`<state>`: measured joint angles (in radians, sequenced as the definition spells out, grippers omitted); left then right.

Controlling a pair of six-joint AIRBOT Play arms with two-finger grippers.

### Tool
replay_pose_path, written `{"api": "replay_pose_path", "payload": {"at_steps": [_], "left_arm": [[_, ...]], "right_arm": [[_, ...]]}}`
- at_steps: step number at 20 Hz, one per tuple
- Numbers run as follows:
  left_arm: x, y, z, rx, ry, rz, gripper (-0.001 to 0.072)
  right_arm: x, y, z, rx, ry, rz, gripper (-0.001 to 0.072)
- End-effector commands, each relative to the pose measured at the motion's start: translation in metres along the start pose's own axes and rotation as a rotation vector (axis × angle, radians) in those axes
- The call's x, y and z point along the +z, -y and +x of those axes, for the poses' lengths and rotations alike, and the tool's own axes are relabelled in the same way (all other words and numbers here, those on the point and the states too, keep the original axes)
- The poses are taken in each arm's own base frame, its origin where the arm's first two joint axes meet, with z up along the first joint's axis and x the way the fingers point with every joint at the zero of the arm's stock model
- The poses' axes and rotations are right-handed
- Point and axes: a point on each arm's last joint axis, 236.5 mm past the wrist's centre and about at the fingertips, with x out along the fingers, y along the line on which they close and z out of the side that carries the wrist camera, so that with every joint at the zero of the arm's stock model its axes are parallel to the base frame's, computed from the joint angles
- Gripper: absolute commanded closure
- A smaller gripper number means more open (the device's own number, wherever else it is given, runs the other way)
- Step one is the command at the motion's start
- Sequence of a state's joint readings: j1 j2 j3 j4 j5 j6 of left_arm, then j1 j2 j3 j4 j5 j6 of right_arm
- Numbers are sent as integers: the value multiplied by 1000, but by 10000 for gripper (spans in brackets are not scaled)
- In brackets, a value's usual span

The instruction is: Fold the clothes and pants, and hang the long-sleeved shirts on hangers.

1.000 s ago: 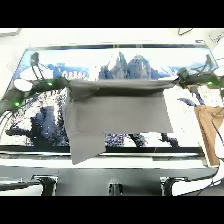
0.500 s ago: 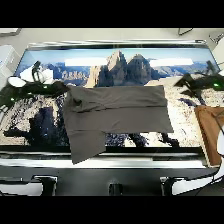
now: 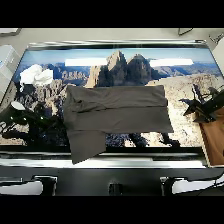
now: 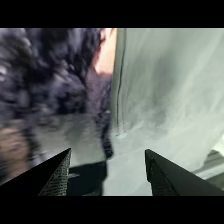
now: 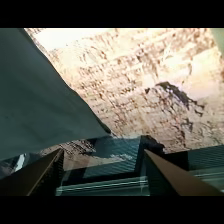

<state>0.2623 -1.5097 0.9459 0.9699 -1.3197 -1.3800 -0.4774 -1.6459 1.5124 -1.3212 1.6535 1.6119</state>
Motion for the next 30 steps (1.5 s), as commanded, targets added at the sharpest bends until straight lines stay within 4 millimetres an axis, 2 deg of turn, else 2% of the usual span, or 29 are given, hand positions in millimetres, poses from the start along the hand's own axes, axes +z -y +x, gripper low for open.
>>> {"api": "replay_pose_path", "payload": {"at_steps": [1,6,7,9,11,14,19,23,25,27,29,30], "left_arm": [[-8,7,30,-92,27,-25,224],[6,25,40,-100,92,-5,225],[7,27,43,-95,95,-5,277],[12,28,44,-88,115,-18,542],[12,27,43,-88,116,-19,672],[13,29,38,-90,132,-3,672],[10,35,32,-96,136,14,673],[11,38,27,-98,151,26,672],[11,39,27,-99,152,27,672],[10,39,26,-99,153,28,672],[12,42,22,-101,165,36,672],[16,45,16,-103,183,48,673]], "right_arm": [[-10,3,4,-1,-33,-5,149],[-10,1,4,5,-32,-6,149],[-11,1,4,5,-33,-6,149],[-12,1,4,4,-40,-7,149],[-14,2,6,4,-48,-23,149],[-26,9,33,6,-101,-6,149],[-41,-8,91,143,-126,12,149],[-36,-26,104,225,-93,19,181],[-37,-35,108,207,-89,-25,184],[-35,-48,115,187,-75,-55,349],[-43,-59,113,186,-104,-96,667],[-46,-64,106,193,-115,-130,666]]}}
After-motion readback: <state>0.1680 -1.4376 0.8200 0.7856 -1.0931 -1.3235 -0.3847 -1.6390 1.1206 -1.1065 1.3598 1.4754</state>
